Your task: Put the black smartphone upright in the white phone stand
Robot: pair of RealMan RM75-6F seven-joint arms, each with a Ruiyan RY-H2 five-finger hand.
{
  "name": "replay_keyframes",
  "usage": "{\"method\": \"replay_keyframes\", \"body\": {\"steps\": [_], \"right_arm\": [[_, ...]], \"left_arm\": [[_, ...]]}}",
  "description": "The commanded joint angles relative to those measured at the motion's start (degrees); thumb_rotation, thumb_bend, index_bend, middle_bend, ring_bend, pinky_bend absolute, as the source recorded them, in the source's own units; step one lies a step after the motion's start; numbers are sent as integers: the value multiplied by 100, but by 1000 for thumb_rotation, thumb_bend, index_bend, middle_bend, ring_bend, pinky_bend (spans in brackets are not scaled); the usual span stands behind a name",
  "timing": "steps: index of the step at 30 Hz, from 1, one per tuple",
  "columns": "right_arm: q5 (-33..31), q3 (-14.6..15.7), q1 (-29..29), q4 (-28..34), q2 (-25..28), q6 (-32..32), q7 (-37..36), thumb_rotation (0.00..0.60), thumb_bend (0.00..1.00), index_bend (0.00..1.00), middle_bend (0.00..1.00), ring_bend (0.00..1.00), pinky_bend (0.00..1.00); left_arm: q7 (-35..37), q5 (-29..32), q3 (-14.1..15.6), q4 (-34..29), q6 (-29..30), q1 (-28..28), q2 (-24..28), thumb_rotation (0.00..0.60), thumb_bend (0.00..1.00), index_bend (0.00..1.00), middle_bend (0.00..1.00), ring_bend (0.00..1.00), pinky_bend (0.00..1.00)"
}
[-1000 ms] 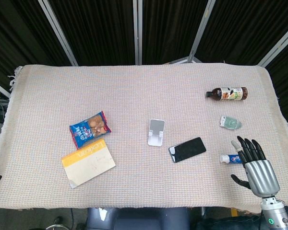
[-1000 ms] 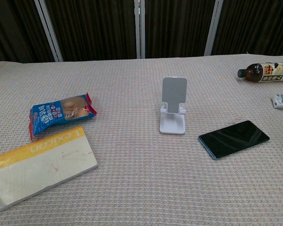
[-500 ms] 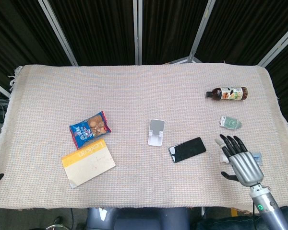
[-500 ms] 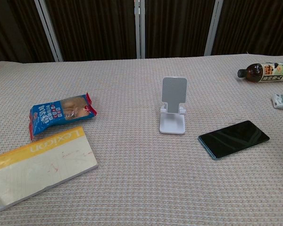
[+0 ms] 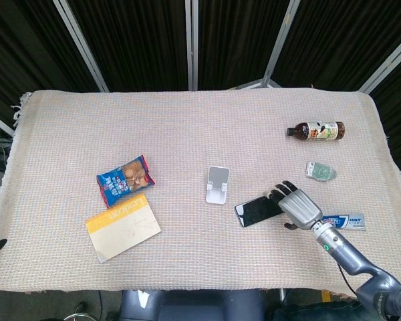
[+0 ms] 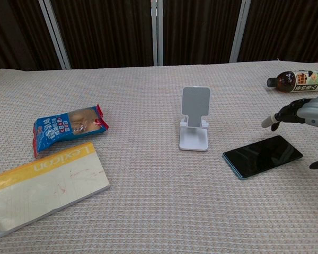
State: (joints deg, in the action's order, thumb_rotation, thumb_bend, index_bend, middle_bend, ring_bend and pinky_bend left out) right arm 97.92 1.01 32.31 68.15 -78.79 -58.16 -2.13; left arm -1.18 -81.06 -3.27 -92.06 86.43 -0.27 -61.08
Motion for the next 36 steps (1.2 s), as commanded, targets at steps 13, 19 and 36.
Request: {"method": "replay_keyframes", "body": {"steps": [13, 19, 36], "right_arm": [[13, 29, 311, -380, -468, 161, 384, 600, 0, 222, 262, 166, 159], [5, 81, 379, -624, -680, 231, 741, 600, 0, 231, 266, 169, 159], [233, 213, 478, -1018, -876, -251, 959, 600, 152, 478, 524, 431, 324]], "left_arm": [[-212, 88, -23, 38, -34, -33, -105, 600, 0, 0, 0, 0, 0], [-261, 116, -24, 29, -56, -43, -123, 600, 0, 0, 0, 0, 0], [-294, 206, -37, 30, -158, -88, -147, 600, 0, 0, 0, 0, 0]]}}
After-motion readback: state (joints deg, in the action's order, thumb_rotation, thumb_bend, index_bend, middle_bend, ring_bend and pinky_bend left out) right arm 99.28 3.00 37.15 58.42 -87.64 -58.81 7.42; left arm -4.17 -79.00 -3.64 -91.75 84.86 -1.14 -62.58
